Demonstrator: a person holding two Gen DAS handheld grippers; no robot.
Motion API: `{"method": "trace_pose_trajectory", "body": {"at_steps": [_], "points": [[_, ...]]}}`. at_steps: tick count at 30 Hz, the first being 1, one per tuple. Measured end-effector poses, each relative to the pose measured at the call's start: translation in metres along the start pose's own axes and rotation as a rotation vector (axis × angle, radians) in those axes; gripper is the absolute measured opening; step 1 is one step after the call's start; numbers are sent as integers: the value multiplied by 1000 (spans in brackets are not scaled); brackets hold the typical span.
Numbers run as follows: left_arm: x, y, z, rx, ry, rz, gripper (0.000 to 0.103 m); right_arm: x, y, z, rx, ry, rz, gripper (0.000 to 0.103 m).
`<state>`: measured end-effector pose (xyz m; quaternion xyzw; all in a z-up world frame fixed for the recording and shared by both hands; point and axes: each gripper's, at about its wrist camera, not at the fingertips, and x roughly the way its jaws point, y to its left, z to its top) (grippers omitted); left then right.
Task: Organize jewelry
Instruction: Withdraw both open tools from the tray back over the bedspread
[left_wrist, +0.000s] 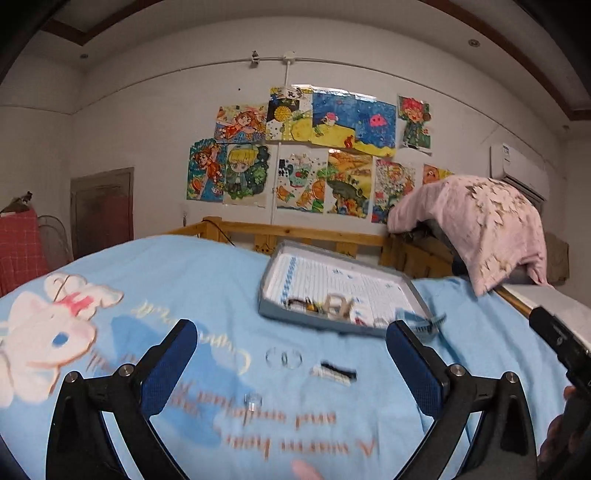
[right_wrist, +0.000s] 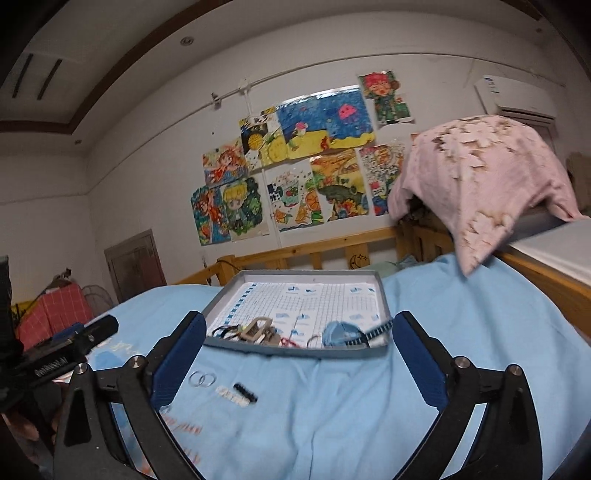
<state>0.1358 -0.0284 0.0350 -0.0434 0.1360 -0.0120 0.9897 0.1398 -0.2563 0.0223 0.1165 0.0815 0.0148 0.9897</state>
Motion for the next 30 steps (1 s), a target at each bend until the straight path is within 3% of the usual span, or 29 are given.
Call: {"method": "trace_pose_trajectory", "body": {"at_steps": [5,13,30], "points": [[-38,-1,-21,49,5,-12,103,-47,3,-13,-41,-38,-44,99],[-83,9,-39,12,6,-24,103,-101,4,-30,-55,-57,-88,100],[-116,22,-57,-8,-9,10,103,-129,25,-49,-132,16,-97,100]]}}
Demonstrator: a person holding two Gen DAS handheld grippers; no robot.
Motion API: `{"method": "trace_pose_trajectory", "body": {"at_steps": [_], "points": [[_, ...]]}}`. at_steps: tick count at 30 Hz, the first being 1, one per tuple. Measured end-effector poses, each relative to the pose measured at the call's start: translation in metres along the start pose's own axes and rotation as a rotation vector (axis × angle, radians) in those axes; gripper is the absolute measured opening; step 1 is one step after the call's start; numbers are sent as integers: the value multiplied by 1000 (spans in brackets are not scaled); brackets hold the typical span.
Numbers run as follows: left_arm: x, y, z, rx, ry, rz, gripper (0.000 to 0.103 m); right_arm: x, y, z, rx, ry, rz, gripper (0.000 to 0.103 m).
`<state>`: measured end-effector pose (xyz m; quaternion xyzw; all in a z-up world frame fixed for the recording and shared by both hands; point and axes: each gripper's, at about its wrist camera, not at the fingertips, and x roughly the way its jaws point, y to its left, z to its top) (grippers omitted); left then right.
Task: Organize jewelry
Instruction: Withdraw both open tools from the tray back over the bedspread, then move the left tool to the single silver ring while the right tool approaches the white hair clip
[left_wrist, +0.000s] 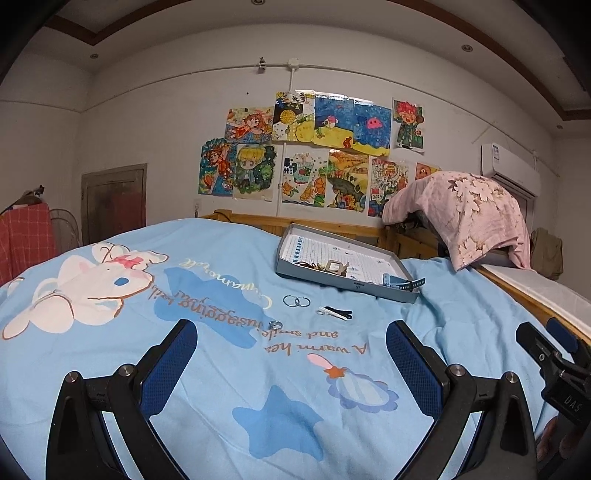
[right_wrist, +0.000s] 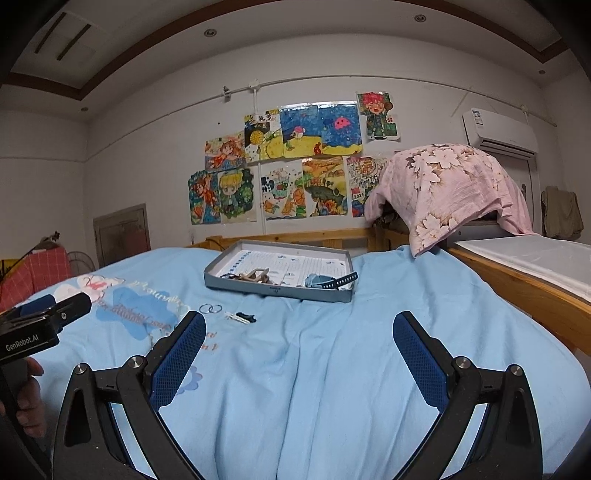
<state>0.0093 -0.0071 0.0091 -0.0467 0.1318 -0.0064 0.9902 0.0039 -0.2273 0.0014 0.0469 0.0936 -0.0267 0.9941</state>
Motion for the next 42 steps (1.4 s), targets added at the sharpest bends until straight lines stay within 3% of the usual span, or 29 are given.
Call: {"method": "trace_pose_trajectory", "body": {"at_steps": [11,18,28,37,42], "points": [[-1,2,7,8,-24,36,103,2,12,0,-31,1,26,100],[9,10,20,12,-51,77,103,11,29,7,-88,-28,94,100],[72,35,41,8,-13,135,103,66,47,42,-239,-39,177,100],[137,43,64,44,-2,138,103,138,37,72,-156,-59,171,100],[171,43,69,69,14,130,103,179,39,68,-131,-49,171,100]]}}
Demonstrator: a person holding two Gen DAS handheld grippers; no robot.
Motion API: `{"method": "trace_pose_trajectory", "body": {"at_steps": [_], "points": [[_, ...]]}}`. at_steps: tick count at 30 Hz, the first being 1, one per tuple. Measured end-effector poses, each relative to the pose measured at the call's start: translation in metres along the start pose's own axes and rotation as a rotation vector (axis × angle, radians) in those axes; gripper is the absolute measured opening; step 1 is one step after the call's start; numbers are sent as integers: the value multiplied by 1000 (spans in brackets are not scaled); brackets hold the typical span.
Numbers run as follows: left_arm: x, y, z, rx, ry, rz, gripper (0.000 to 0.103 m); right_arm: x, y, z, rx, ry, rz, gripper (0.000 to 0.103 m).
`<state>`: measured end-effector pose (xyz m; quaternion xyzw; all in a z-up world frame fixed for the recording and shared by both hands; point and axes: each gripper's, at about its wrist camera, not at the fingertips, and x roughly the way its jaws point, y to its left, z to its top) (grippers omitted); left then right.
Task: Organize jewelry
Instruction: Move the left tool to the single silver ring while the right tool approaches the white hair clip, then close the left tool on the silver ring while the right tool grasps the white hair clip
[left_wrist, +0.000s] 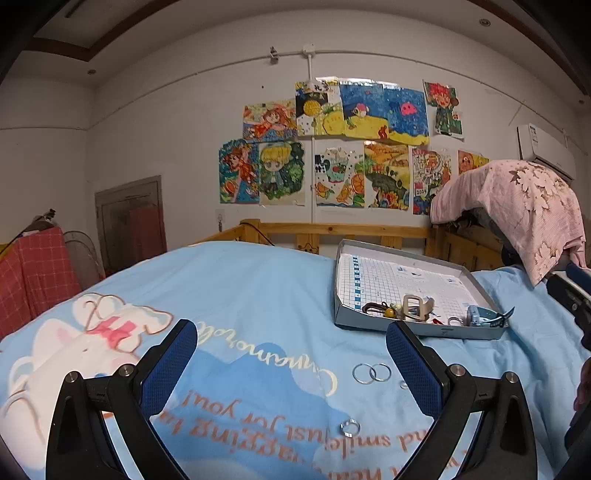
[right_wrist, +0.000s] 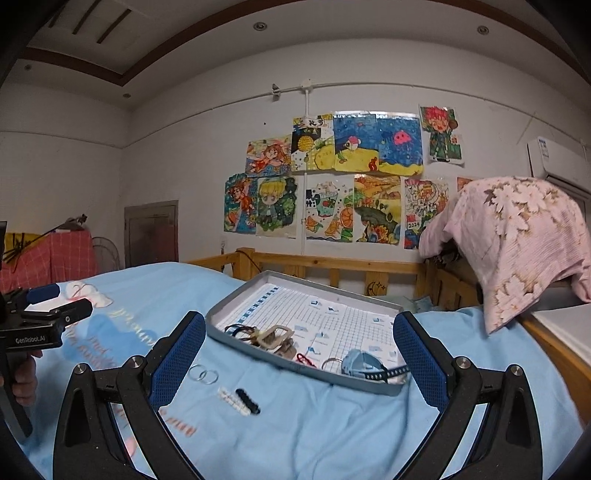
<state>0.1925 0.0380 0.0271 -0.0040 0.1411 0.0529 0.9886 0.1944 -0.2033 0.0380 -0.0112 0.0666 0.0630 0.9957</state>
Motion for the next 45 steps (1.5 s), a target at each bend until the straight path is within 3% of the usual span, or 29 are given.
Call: {"method": "trace_pose_trajectory", "body": {"at_steps": [8,13,15,19,21,25,28,33,40,45], "points": [[41,2,-33,-14,151,-110,103,59,-4,-38,66,116,86,100],[47,-6,-51,11,185,-187,102,87,-2,-65,89,224,133,96],[48,-10,-55,27,192,-210,96,94,-1,-72,85,251,149,79],[52,-16,-67,49,242,-262,82,108,9,-85,62,310,193,67],[56,-18,-72,53,276,-281,73,111,14,-89,39,337,212,53],[66,-20,-80,52,344,-303,61,112,22,-96,17,373,252,46],[70,-20,-83,49,371,-317,55,113,27,-99,0,393,285,35],[72,-26,-87,68,401,-341,40,113,42,-99,-56,409,351,34],[82,-32,-96,88,463,-359,34,126,55,-108,-105,490,424,28],[87,-34,-101,91,490,-350,34,134,55,-112,-89,521,415,28]]}}
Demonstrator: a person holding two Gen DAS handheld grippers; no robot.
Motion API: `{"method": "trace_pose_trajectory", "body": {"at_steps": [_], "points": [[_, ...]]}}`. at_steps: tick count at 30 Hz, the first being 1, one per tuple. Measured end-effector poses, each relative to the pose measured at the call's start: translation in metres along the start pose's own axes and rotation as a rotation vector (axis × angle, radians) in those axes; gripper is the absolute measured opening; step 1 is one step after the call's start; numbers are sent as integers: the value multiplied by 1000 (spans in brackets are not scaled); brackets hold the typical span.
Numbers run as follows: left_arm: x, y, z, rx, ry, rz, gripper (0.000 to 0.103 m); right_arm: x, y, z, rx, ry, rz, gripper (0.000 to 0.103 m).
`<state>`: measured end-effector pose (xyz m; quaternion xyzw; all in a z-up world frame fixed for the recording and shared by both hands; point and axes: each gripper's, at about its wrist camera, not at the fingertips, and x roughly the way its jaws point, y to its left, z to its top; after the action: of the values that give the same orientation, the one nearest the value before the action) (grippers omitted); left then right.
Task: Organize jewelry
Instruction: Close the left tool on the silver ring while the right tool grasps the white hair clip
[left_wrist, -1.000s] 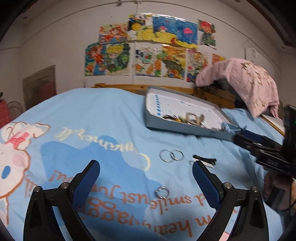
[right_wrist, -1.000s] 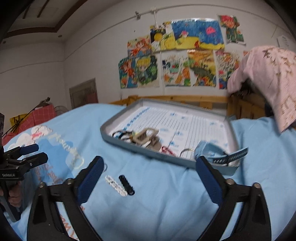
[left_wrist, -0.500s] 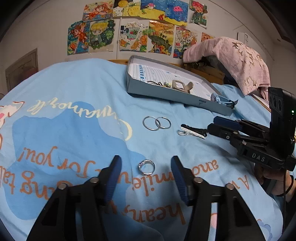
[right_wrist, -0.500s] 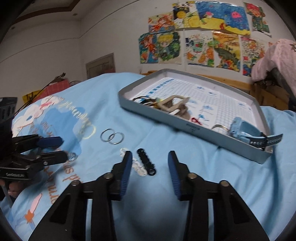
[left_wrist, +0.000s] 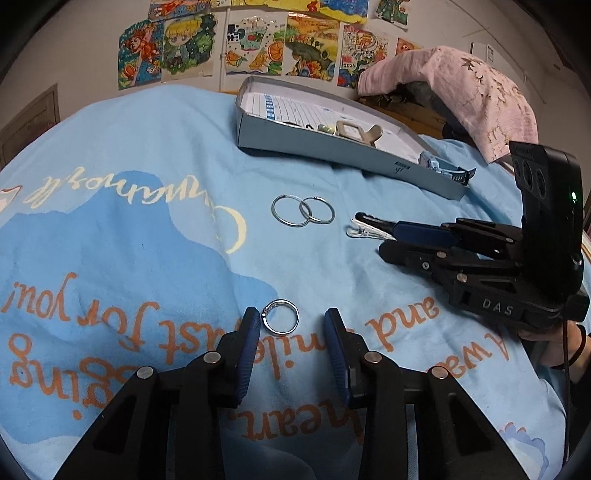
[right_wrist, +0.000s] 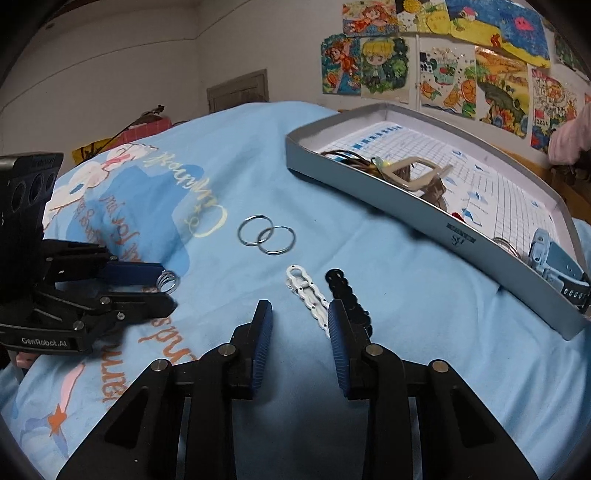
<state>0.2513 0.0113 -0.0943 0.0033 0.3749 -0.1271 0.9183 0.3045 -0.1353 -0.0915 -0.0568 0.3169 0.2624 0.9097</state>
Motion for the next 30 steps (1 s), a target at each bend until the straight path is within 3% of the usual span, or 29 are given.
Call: {"method": "trace_pose_trajectory", "body": {"at_steps": [7,12,15,26,30], "points": [[7,-1,0,9,28,25,33,18,-4,3,23,56,-3,28],[9,0,-1,6,37,33,22,28,-4,3,31,88,13,28],[9,1,-1,2,36,28,20,30,-3,2,31,101,9,28],[8,0,-1,5,27,23,20,26,9,1,-20,103,6,10],[6,-1,-1,7,19,23,20,24,14,1,-50,95,12,8]]}}
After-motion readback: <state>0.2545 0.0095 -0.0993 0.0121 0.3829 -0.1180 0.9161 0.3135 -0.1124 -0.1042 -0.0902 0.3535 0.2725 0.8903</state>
